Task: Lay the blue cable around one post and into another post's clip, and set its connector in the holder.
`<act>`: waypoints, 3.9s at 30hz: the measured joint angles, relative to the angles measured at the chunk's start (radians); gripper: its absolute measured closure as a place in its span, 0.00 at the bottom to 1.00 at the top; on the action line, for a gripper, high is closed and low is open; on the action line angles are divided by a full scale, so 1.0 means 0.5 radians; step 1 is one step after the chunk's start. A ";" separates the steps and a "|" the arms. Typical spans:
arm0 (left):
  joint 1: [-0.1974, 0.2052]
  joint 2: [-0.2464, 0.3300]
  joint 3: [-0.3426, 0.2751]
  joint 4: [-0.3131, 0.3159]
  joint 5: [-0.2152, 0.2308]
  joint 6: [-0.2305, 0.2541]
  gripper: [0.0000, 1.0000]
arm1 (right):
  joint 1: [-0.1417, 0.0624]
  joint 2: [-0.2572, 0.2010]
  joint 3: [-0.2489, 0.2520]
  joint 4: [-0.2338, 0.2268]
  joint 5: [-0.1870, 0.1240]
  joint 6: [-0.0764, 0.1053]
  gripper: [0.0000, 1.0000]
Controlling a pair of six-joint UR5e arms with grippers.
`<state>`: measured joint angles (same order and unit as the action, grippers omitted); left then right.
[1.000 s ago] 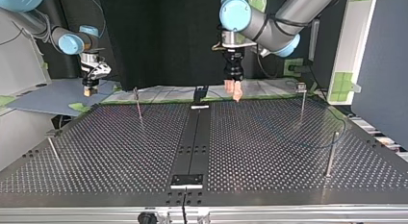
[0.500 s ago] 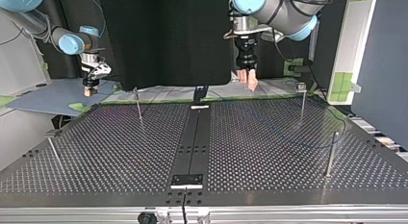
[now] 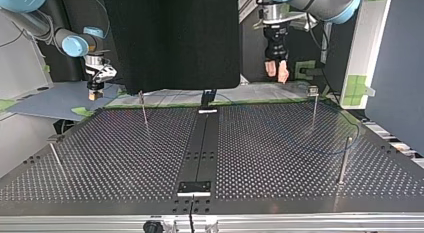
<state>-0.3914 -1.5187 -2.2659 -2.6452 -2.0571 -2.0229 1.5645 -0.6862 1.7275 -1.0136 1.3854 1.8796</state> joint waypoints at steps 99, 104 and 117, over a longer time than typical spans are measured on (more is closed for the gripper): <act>1.112 0.046 0.342 0.342 0.891 -1.279 0.00 | 0.053 0.009 -0.005 -0.014 -0.003 -0.007 1.00; 1.115 0.055 0.418 0.336 0.830 -1.267 0.00 | 0.054 0.010 -0.005 -0.016 -0.003 -0.009 1.00; 1.127 0.007 0.499 0.322 0.806 -1.224 0.00 | 0.054 0.011 -0.005 -0.017 -0.003 -0.010 1.00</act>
<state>0.1721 -1.5152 -2.0165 -2.4843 -1.6543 -2.6347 1.5915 -0.6807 1.7250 -1.0219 1.3838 1.8748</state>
